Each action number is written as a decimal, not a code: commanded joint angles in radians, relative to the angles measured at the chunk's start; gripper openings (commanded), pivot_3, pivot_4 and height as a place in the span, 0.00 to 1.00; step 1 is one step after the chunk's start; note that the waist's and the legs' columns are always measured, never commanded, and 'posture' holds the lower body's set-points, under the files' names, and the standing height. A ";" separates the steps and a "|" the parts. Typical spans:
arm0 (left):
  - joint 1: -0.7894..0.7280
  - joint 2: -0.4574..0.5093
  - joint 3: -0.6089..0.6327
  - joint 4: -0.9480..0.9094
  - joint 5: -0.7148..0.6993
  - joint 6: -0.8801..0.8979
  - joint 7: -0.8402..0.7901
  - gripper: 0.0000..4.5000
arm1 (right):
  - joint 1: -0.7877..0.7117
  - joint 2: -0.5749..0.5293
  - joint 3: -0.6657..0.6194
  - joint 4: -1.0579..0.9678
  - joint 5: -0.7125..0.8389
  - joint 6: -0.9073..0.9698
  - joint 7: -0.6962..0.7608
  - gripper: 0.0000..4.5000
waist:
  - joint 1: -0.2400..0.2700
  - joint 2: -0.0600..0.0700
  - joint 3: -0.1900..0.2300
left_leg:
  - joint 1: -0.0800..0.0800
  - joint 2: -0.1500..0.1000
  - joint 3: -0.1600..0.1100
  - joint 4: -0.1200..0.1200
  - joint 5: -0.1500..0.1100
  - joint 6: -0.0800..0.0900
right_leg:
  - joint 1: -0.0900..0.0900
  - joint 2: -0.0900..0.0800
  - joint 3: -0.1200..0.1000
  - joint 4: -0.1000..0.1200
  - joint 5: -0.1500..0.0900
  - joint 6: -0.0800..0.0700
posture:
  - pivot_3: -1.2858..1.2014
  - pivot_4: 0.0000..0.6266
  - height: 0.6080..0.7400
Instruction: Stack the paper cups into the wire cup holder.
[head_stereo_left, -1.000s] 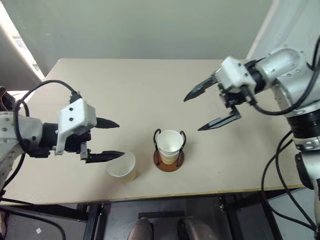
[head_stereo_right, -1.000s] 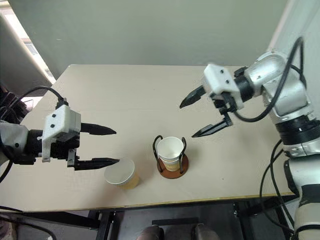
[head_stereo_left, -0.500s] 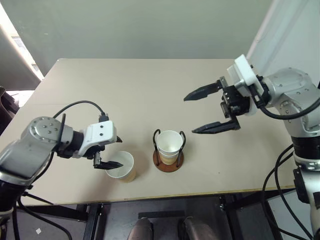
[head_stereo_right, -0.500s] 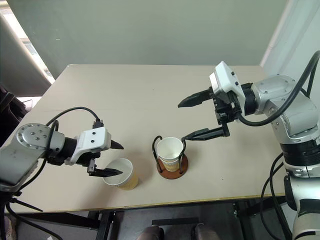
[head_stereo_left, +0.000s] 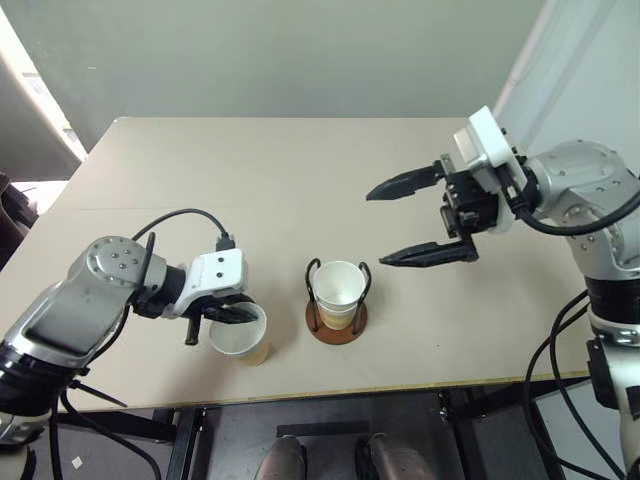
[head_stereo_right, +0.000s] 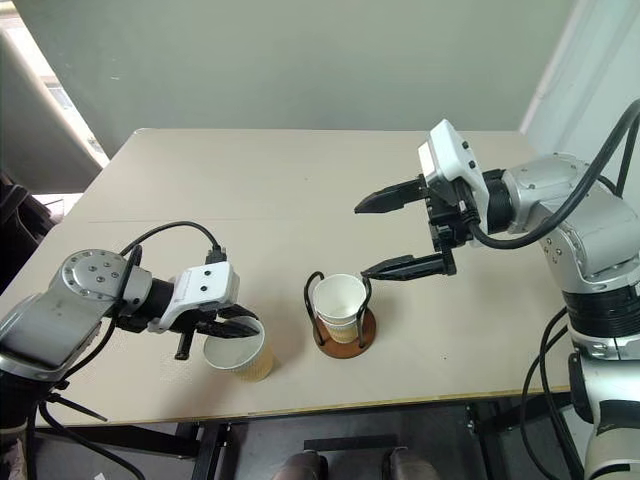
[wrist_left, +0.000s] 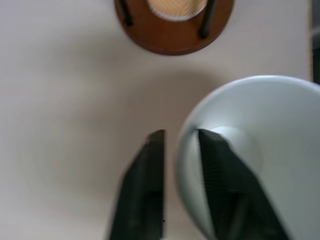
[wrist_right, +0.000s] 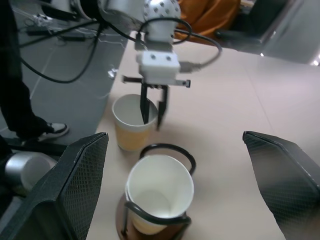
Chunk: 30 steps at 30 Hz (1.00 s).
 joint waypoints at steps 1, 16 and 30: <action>-0.032 0.010 0.112 -0.057 -0.132 0.024 -0.071 0.01 | -0.015 -0.039 -0.031 -0.011 0.001 -0.012 0.036 1.00 | 0.002 0.000 0.000 | 0.000 0.000 0.000 0.000 0.000 0.000 | 0.000 0.000 0.000 0.000 0.000 0.000 | 0.52 0.24 1.00; -0.675 -0.185 0.146 0.295 -0.334 -0.012 -0.284 0.01 | 0.085 -0.197 -0.230 -0.014 0.153 0.057 0.116 1.00 | 0.014 0.000 0.000 | 0.001 -0.002 0.000 0.004 0.001 0.002 | 0.005 0.000 0.003 -0.002 0.001 0.008 | 0.52 0.24 1.00; -0.748 -0.427 -0.267 0.528 -0.057 -0.384 -0.285 0.01 | 0.194 -0.284 -0.313 -0.143 0.211 0.117 0.039 1.00 | 0.020 0.002 0.000 | -0.009 -0.003 0.001 0.019 -0.005 0.013 | 0.008 0.000 0.006 -0.016 0.006 0.022 | 0.52 0.24 1.00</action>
